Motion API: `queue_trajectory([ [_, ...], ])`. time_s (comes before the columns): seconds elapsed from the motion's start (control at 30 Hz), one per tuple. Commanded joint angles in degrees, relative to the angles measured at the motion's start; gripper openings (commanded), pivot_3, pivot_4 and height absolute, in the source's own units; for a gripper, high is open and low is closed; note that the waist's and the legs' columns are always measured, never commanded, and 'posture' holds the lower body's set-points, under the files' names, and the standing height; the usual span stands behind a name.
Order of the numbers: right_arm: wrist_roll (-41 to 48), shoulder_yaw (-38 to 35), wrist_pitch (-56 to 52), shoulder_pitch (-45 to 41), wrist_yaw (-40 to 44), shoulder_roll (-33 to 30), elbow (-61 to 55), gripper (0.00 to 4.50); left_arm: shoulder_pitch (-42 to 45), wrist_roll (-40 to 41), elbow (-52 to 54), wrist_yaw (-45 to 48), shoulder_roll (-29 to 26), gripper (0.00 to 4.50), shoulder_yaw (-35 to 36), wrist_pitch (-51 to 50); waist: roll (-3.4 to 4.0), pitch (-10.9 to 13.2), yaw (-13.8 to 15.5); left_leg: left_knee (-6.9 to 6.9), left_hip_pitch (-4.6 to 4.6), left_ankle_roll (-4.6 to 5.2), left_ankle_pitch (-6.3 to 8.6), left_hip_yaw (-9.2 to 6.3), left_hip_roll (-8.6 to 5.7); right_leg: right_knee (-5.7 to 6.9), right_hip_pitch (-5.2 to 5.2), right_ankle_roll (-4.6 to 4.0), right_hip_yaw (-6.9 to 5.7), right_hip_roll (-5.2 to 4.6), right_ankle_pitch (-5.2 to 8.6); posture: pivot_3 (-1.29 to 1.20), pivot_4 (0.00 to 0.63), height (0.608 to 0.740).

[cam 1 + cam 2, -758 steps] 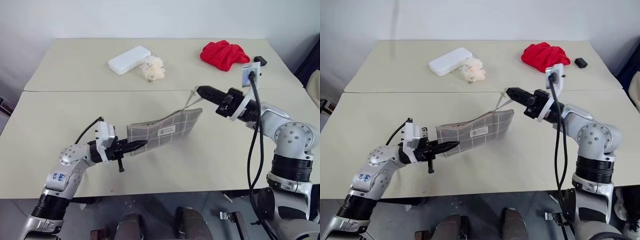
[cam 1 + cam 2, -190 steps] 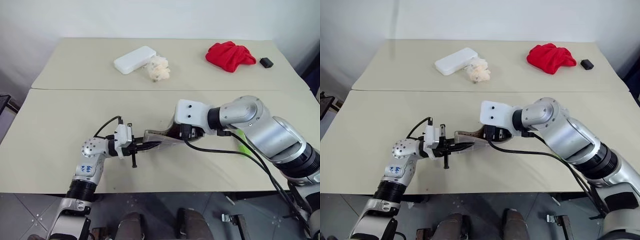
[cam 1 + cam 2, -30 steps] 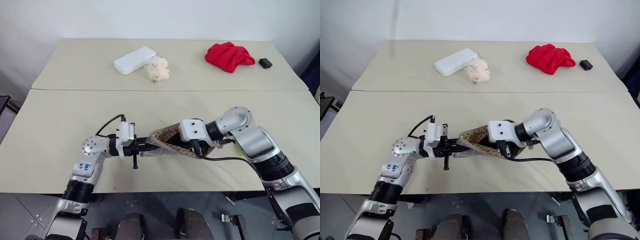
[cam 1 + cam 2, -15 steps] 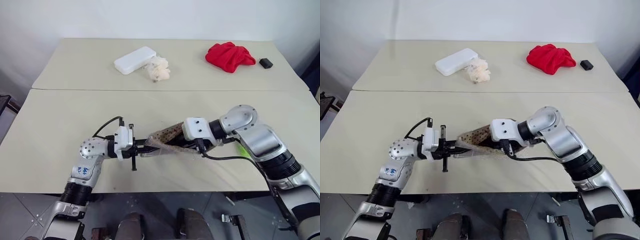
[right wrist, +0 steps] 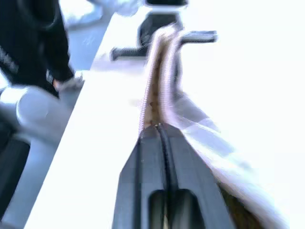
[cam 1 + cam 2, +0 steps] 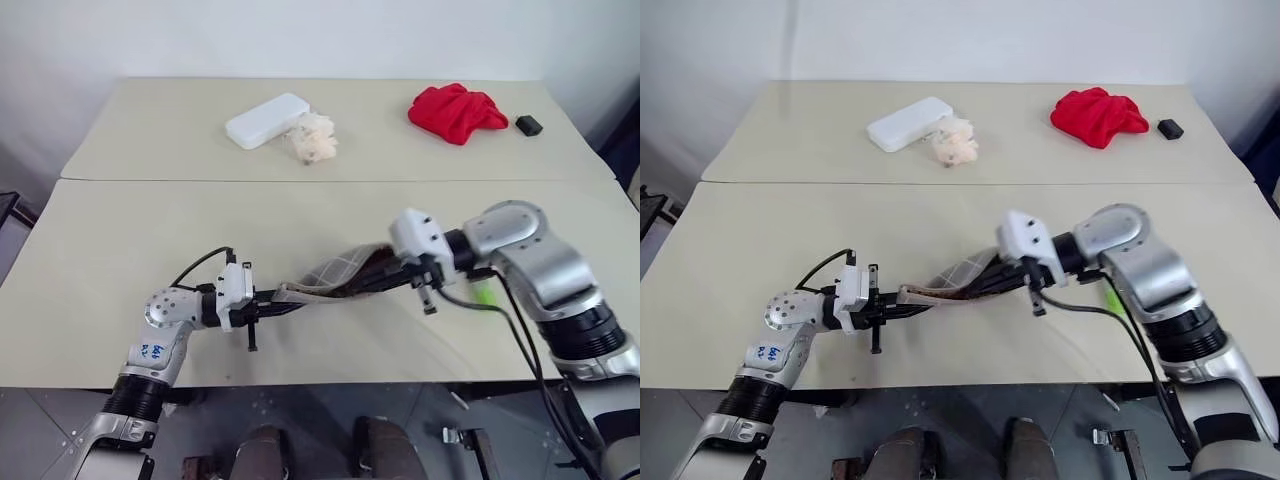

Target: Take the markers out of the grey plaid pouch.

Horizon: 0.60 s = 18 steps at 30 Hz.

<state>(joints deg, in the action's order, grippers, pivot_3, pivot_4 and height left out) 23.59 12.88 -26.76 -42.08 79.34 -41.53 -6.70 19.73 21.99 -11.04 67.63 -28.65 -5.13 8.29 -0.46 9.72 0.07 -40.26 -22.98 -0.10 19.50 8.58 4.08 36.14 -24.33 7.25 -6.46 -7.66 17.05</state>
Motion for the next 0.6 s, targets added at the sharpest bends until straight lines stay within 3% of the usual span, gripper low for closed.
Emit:
queue_trajectory([
  [0.03,0.1,-2.6,2.4,2.4,1.2,-1.5,3.0,0.02,-0.2,-0.6,-0.1,0.2,-0.3,0.0,0.9,0.3,-0.01,0.0,0.0,-0.01,0.0,0.0,0.0,0.0,0.0,-0.01,0.02,0.0,0.0,0.0,0.0,0.0,0.15,0.74],
  [0.23,7.2,-5.4,-4.2,3.3,0.2,-0.5,-2.3,0.02,-1.0,-0.5,0.6,-0.2,-0.1,0.0,1.3,0.0,0.03,0.0,-0.3,0.05,-0.01,0.0,0.0,0.03,0.0,0.04,-0.08,0.0,0.02,0.01,0.0,0.0,0.15,0.74],
  [0.43,7.7,-6.4,-6.5,1.8,-2.2,-1.1,-4.2,0.02,-1.3,0.9,1.8,-0.1,0.1,0.0,2.0,-0.9,0.03,0.0,-0.2,0.02,-0.01,0.0,0.0,0.03,0.0,0.04,-0.06,-0.01,0.03,0.0,0.0,0.0,0.15,0.74],
  [0.5,10.0,-7.0,-13.4,0.3,-4.0,-2.7,-5.9,0.37,-1.2,1.2,2.0,-0.1,-0.1,0.0,2.4,-1.4,0.03,0.0,-0.2,0.02,-0.01,0.0,0.0,0.03,0.0,0.04,-0.07,-0.01,0.03,0.0,0.0,0.0,0.15,0.74],
  [0.6,8.3,-7.6,-11.4,0.6,-5.6,-4.0,-9.3,1.3,-1.1,2.4,2.8,0.1,0.2,0.0,3.0,-3.0,0.03,0.0,-0.1,0.03,-0.02,0.0,0.0,0.02,0.0,0.04,-0.08,-0.01,0.04,0.0,0.0,0.0,0.15,0.74],
])
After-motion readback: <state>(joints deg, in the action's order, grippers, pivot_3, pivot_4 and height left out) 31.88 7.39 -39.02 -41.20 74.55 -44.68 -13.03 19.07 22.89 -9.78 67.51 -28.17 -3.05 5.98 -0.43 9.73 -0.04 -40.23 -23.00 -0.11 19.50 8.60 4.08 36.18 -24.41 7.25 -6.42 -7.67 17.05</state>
